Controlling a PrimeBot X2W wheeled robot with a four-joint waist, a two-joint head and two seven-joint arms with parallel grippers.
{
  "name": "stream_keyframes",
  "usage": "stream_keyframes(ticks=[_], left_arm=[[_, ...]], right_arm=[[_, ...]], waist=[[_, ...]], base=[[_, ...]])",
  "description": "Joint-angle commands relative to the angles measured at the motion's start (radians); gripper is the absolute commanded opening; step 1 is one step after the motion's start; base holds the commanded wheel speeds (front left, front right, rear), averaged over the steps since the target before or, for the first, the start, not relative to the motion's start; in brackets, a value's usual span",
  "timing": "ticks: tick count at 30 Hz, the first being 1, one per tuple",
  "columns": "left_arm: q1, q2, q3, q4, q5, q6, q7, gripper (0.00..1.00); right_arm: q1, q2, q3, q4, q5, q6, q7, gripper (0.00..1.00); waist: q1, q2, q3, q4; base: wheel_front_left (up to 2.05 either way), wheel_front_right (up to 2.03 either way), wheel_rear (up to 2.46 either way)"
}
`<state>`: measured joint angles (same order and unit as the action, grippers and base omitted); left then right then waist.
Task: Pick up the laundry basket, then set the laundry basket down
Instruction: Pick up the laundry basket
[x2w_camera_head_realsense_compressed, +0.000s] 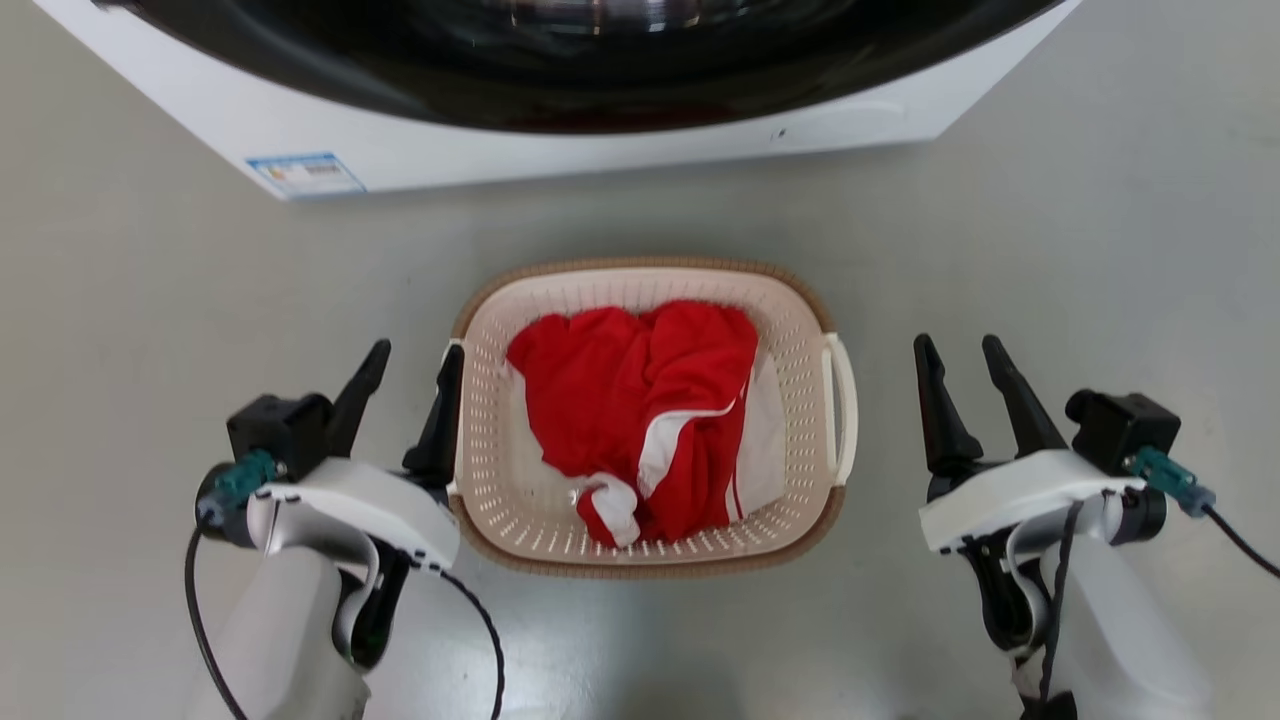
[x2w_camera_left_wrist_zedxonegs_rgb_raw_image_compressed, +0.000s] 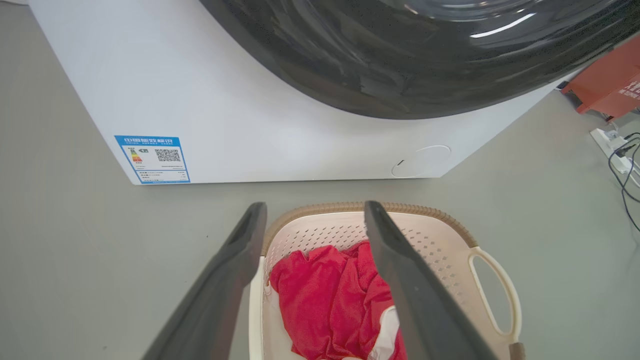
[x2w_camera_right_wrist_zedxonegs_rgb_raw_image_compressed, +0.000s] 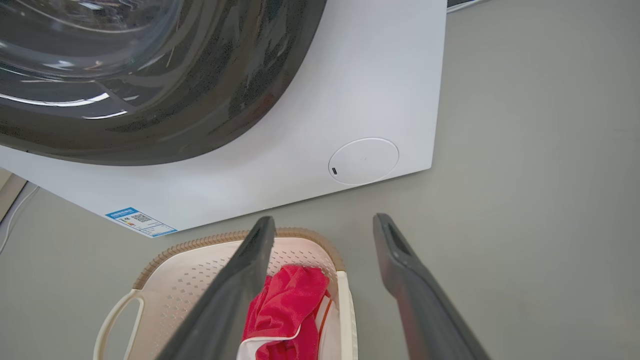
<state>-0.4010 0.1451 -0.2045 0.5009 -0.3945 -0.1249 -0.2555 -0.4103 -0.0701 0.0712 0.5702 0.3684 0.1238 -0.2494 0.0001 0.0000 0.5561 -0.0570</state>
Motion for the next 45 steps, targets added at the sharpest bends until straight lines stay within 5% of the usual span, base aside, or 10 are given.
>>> stream_keyframes(ticks=[1, 42, 43, 44, 45], left_arm=[[-0.034, 0.024, 0.021, 0.003, -0.022, -0.006, -0.006, 1.0], [-0.415, 0.046, -0.305, 0.454, -0.259, -0.006, -0.006, 1.0], [-0.419, 0.047, -0.312, 0.458, -0.265, -0.006, -0.006, 1.0], [-0.423, 0.047, -0.319, 0.461, -0.272, -0.006, -0.006, 0.93], [-0.426, 0.047, -0.327, 0.464, -0.28, -0.006, -0.006, 0.64]], right_arm=[[-0.015, 0.003, 0.025, 0.002, 0.001, 0.007, -0.012, 1.0], [-0.362, -0.018, 0.225, 0.452, 0.123, 0.007, -0.012, 1.0], [-0.367, -0.017, 0.227, 0.456, 0.126, 0.007, -0.012, 0.95], [-0.371, -0.016, 0.229, 0.46, 0.129, 0.007, -0.012, 0.73], [-0.375, -0.015, 0.23, 0.465, 0.134, 0.007, -0.012, 0.45]], waist=[[-0.0001, 0.0, 0.055, 0.012], [-0.0001, 0.0, 0.374, 0.051], [-0.0001, 0.0, 0.376, 0.051], [-0.0001, 0.0, 0.377, 0.051], [-0.0001, 0.0, 0.377, 0.052]], base=[[0.0, 0.0, 0.0], [0.0, 0.0, 0.0], [0.0, 0.0, 0.0], [0.0, 0.0, 0.0], [0.0, 0.0, 0.0]])
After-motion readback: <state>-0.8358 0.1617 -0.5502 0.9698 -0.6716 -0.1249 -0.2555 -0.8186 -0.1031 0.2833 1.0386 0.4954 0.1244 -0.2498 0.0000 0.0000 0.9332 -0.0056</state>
